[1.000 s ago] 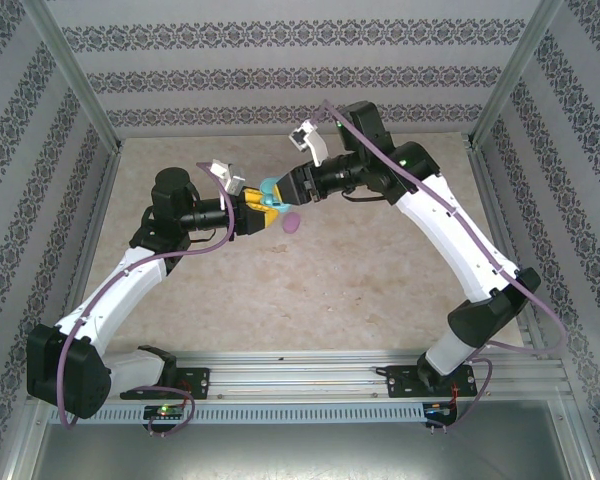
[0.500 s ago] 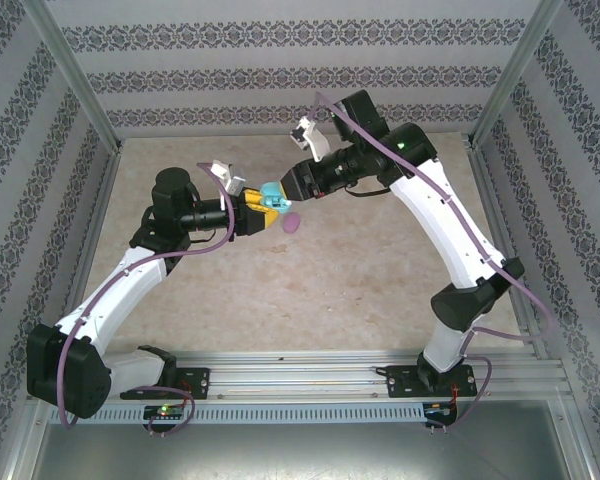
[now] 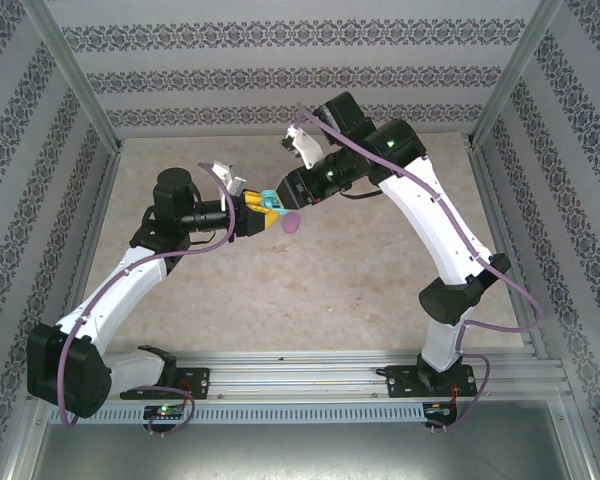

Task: Insert wireless bluetooth earbuds into charging case

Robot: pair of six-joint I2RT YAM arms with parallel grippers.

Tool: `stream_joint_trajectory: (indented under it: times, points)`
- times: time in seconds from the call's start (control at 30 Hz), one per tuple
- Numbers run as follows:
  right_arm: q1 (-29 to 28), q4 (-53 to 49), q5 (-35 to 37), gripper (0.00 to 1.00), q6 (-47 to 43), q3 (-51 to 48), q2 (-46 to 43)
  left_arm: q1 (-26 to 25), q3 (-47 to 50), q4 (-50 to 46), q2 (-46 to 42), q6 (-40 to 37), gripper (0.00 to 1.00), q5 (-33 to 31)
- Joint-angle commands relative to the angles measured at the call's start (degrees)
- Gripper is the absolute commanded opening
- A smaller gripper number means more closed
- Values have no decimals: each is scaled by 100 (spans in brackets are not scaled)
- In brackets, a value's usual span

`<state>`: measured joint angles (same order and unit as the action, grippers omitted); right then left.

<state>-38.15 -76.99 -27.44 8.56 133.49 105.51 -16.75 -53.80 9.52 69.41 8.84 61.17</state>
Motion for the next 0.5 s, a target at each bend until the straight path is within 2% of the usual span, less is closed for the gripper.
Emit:
stream_joint_trajectory:
  times: [0.0,0.33,0.47]
  points:
    - [-113,143,261,43,24,-182,-10,-16,-77,339,-47,-120,8,198]
    - [-114,2870,509,43,763,-2561,-1359,-18,-70,470,-37,109,8,180]
    - [-96,3417,563,43,876,-2818,-1508,-14,-79,481,-36,118,8,190]
